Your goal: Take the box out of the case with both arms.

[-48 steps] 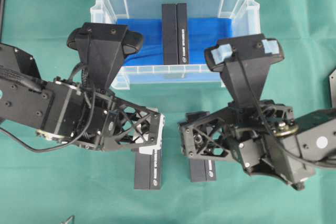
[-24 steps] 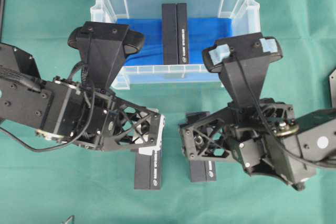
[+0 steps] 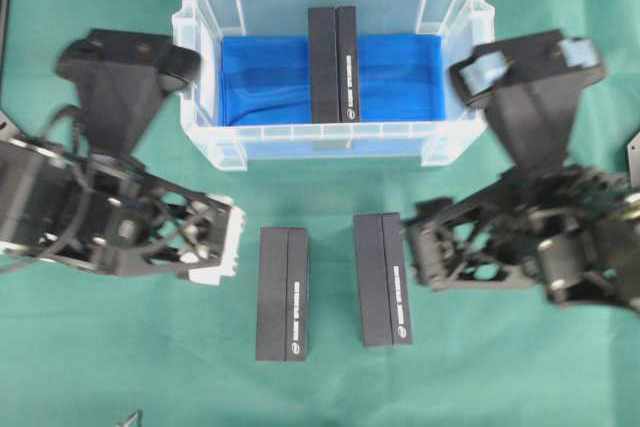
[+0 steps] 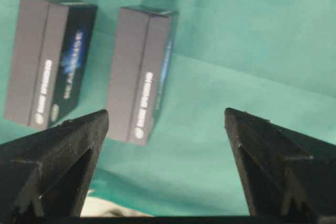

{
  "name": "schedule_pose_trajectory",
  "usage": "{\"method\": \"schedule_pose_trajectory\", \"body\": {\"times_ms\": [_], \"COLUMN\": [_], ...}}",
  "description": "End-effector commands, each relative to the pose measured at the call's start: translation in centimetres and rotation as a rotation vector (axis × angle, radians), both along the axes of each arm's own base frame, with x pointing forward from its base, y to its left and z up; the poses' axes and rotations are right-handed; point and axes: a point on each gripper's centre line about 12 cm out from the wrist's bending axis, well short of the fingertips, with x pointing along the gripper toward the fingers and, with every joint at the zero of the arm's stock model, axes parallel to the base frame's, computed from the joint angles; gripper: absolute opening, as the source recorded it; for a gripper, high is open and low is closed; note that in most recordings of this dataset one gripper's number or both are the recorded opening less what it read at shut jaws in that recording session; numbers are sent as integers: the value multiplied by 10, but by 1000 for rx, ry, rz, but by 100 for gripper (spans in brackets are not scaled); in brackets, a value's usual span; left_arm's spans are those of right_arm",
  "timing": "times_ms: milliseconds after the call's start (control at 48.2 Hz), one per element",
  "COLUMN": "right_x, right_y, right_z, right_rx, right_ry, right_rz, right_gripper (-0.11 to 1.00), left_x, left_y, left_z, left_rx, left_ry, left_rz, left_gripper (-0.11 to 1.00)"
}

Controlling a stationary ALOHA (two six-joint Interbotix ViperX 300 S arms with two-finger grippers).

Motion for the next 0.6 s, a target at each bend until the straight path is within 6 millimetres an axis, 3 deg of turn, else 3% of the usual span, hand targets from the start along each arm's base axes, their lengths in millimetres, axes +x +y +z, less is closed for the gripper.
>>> {"method": "schedule_pose_trajectory", "body": {"times_ms": [0, 581], "right_x": [-18, -92], "right_y": [-7, -33], "right_z": [15, 15], "right_rx": [15, 29], "right_ry": [-39, -22], "right_rz": [-3, -35], "right_gripper": [91, 91], "left_x": [-16, -79], "left_y": [2, 19], "left_z": [13, 6], "left_rx": [-12, -19], "left_ry": [-37, -30], "left_rz": [-1, 23], "left_gripper": [85, 85]}}
